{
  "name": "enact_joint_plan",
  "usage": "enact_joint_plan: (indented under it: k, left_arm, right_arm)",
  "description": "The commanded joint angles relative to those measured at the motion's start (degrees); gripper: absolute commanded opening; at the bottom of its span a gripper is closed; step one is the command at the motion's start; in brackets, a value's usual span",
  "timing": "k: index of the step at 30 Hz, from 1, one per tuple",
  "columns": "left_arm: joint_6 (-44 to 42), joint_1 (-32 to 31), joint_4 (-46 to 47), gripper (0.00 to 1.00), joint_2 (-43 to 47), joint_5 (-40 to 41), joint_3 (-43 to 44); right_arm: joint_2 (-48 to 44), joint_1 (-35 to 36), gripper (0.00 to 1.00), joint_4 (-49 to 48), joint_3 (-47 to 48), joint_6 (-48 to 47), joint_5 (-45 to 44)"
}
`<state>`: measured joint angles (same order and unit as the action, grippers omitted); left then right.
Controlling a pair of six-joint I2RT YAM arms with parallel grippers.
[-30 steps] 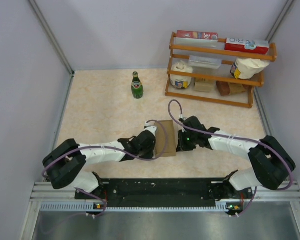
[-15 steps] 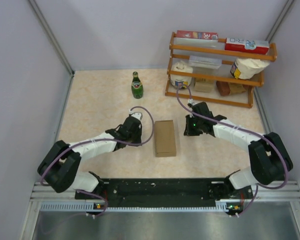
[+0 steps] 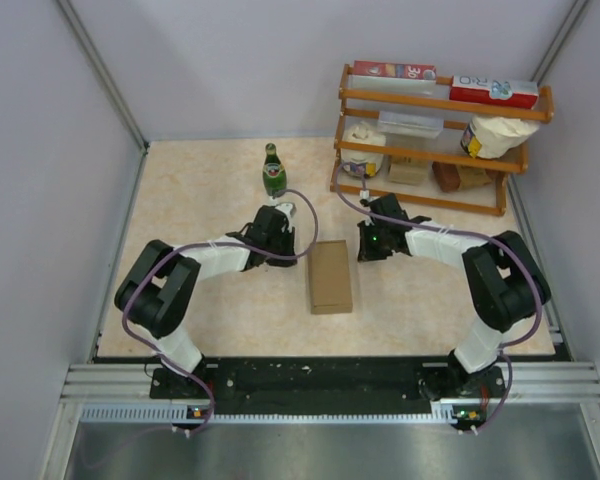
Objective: Fold the paper box
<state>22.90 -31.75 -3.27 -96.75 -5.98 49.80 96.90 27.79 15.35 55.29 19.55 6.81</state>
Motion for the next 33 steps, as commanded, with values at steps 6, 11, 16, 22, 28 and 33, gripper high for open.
enact_joint_plan:
  k: [6,11,16,22,28,33]
  left_arm:
    - [2.1,1.2,5.4,0.00,-5.6,-5.2,3.0]
    - [2.8,1.2,6.4,0.00,-7.7,-7.5,3.7]
    - [3.5,-0.1,7.8,0.00,-8.5,-9.4,3.8]
    - [4.4,-2.4,8.8,0.00,-8.7,-10.0,3.5]
    - [5.0,-3.8,9.1,0.00,-8.0,-10.4,3.9]
    - [6.0,-4.0,10.7,0.00,-6.4,-11.3,2.3]
  right_arm:
    - [2.1,-1.1,0.08,-6.0,2.4,1.9,5.8]
    - [2.9,-1.1,0.08,-7.2,2.5,3.1,8.8]
    - [3.2,-1.0,0.08,-9.5,2.2,5.5,12.8]
    - [3.5,-0.6,0.08,-12.4,1.8,8.2,16.8]
    - [4.2,-0.2,0.07,-13.0,2.1,9.1,18.3]
    - [4.2,-0.2,0.07,-12.8,1.8,8.9,18.0]
